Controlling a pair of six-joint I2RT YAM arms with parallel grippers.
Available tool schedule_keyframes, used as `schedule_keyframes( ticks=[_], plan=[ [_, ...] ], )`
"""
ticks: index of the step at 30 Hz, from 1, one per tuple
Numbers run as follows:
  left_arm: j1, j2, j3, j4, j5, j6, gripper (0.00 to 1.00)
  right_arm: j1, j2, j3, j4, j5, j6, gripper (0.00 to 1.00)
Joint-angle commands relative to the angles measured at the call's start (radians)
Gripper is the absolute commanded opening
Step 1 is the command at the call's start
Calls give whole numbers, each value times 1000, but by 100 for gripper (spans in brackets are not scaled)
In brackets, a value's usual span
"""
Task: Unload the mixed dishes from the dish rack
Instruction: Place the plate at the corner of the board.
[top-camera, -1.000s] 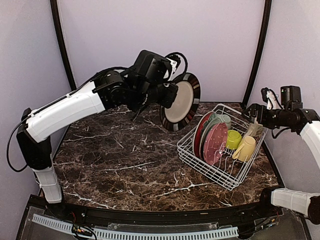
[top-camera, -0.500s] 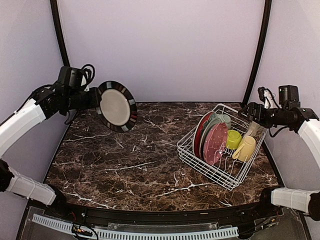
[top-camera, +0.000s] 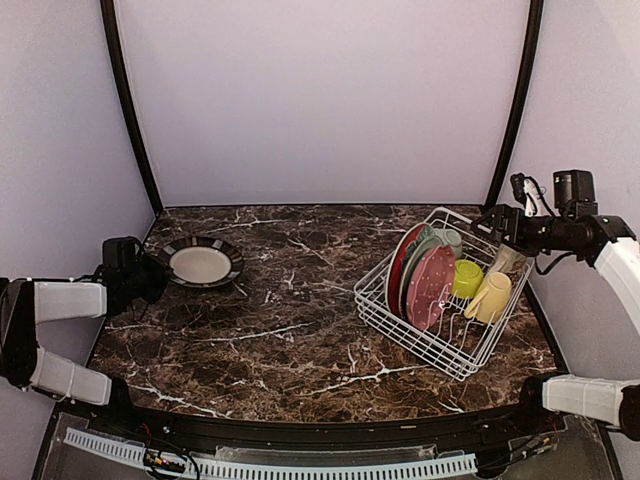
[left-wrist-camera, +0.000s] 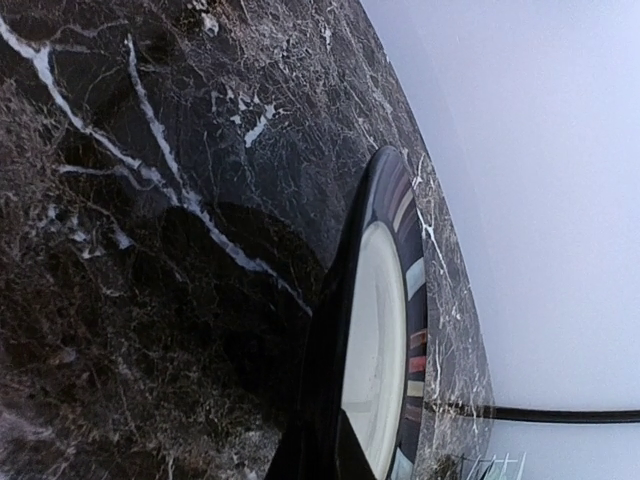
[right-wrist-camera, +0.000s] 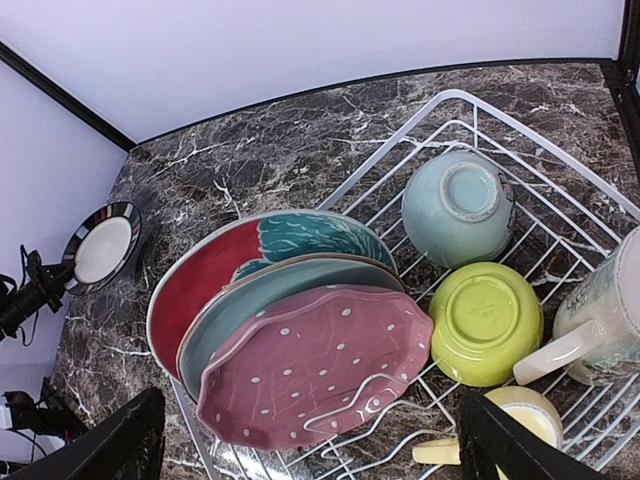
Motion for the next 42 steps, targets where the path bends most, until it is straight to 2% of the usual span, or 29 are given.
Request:
schedule_keyframes(
  ticks=[1, 3, 7, 15, 18, 20, 22, 25, 29, 31, 34, 35, 36, 38, 42],
  plan=[
    [26, 99, -32, 697, 23, -195, 1, 5, -29, -16, 14, 8, 7, 99],
    [32, 167, -92, 875, 9, -222, 1, 4, -33, -20, 11, 14, 7, 99],
    [40, 238, -270, 1110, -76, -255, 1, 5, -34, -33, 16, 16, 7, 99],
    [46, 253, -439, 1206, -162, -189, 1, 5, 6, -28, 34, 3, 5, 99],
    [47, 227, -452, 1151, -194, -162, 1, 6, 8, -35, 48, -8, 14, 99],
    [48, 205, -447, 1081, -189, -153, 1, 8, 8, -36, 51, -10, 17, 99],
    [47, 179, -438, 969, -177, -152, 10, 8, 6, -36, 48, -8, 18, 99],
    [47, 98, -423, 812, -179, -158, 43, 8, 0, -34, 45, -2, 17, 99],
    [48, -61, -402, 542, -218, -122, 63, 8, -8, -33, 45, 4, 15, 99],
    [47, -164, -369, 357, -245, -89, 71, 8, -10, -33, 45, 6, 16, 99],
    [47, -290, -253, -106, -316, -79, 82, 8, -9, -31, 48, 9, 14, 99],
    [47, -340, -232, -198, -367, -109, 93, 8, -9, -32, 49, 10, 14, 99],
    [47, -385, -197, -355, -392, -129, 98, 8, -9, -32, 50, 11, 14, 99],
    [47, -436, -157, -500, -446, -158, 99, 8, -9, -32, 54, 12, 13, 99],
    [47, -482, -87, -548, -418, -45, 99, 8, -10, -39, 51, 18, 11, 99]
  ],
)
